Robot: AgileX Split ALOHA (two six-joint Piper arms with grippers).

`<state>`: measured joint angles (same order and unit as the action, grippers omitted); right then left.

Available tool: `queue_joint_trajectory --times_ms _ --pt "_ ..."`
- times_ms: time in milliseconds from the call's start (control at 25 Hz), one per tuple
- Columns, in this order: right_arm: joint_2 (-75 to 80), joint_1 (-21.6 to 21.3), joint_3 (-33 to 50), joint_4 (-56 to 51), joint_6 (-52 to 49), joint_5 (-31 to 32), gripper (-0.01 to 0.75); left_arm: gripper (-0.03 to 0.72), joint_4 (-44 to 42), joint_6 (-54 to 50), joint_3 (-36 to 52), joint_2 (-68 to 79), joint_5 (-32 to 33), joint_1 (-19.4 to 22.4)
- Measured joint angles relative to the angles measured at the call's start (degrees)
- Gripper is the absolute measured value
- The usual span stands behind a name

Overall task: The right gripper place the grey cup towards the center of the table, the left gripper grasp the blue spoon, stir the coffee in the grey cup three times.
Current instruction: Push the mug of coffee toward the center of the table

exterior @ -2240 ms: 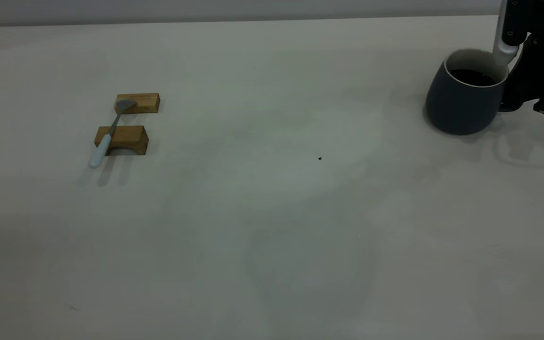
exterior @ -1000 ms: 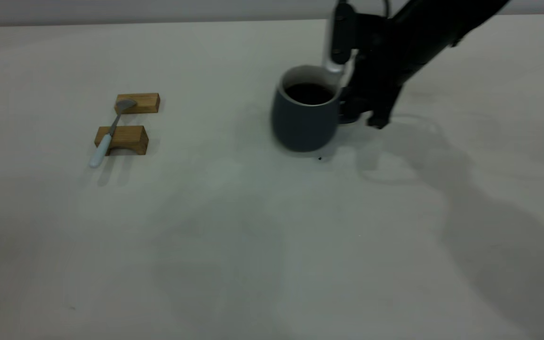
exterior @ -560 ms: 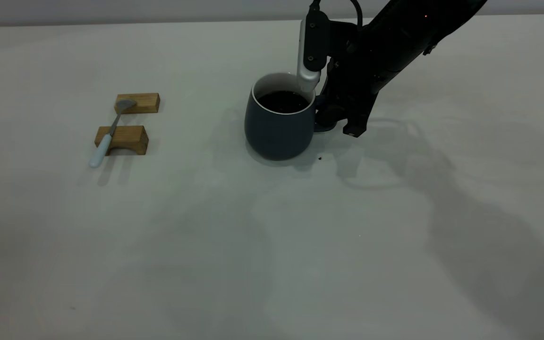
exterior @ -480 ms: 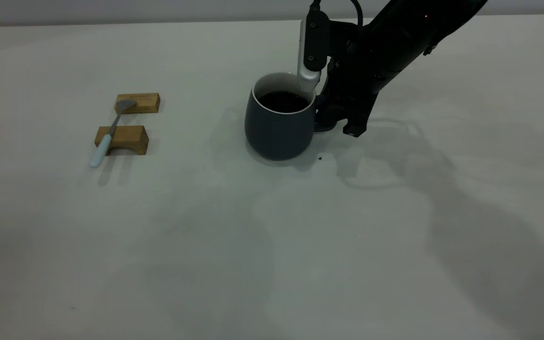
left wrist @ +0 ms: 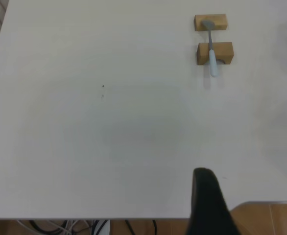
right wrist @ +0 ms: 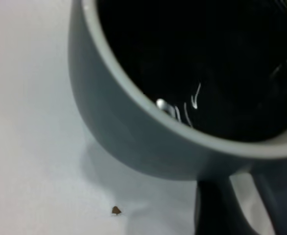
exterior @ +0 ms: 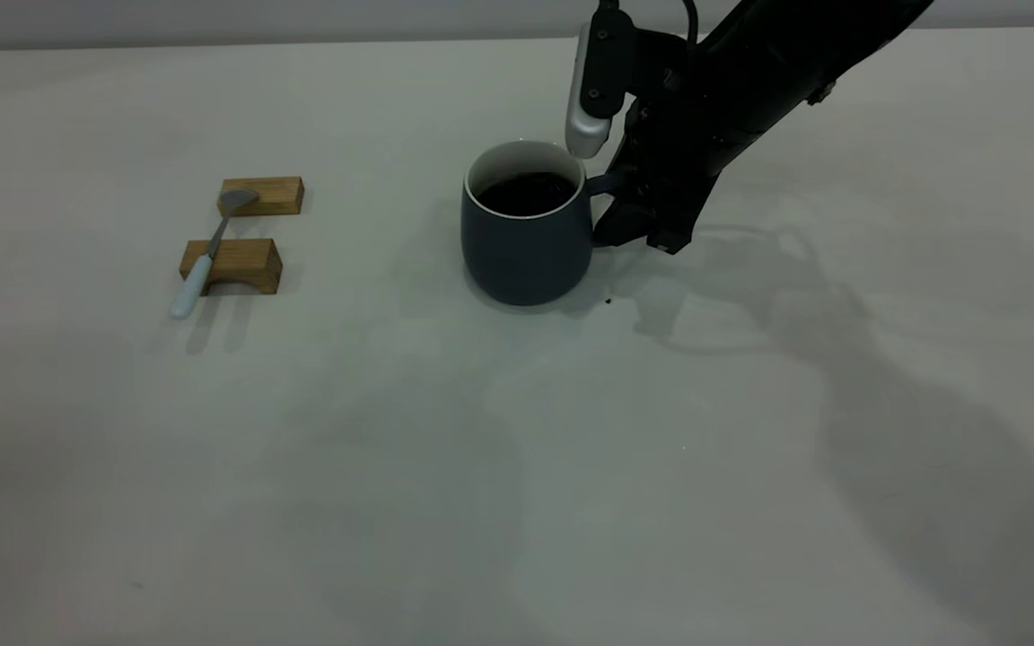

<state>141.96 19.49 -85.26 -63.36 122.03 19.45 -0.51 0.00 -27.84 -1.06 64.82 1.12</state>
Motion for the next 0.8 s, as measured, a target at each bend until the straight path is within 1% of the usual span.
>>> queue_joint_trajectory --times_ms 80,280,440,560,600,680,720,800 --pt "-0.3 0.0 0.0 0.0 -0.3 -0.1 0.499 0.519 0.0 0.0 0.0 0.0 0.0 0.0" --pt "-1.8 -0.9 0.5 0.0 -2.7 -0.1 0.509 0.519 0.0 0.0 0.0 0.0 0.0 0.0" --pt "-5.1 -3.4 2.8 1.0 -6.0 0.4 0.510 0.519 0.0 0.0 0.0 0.0 0.0 0.0" --pt "-7.8 -5.3 5.4 1.1 -10.1 2.0 0.510 0.519 0.0 0.0 0.0 0.0 0.0 0.0" --pt "-8.7 -5.8 6.5 1.2 -12.4 3.3 0.510 0.519 0.0 0.0 0.0 0.0 0.0 0.0" --pt "-10.8 -6.4 8.3 0.7 -21.8 7.2 0.510 0.519 0.0 0.0 0.0 0.0 0.0 0.0" --pt "-12.3 -6.5 8.9 0.4 -27.4 9.2 0.510 0.519 0.0 0.0 0.0 0.0 0.0 0.0" --pt "-16.1 -6.7 9.9 0.9 -43.5 15.3 0.510 0.519 0.0 0.0 0.0 0.0 0.0 0.0"
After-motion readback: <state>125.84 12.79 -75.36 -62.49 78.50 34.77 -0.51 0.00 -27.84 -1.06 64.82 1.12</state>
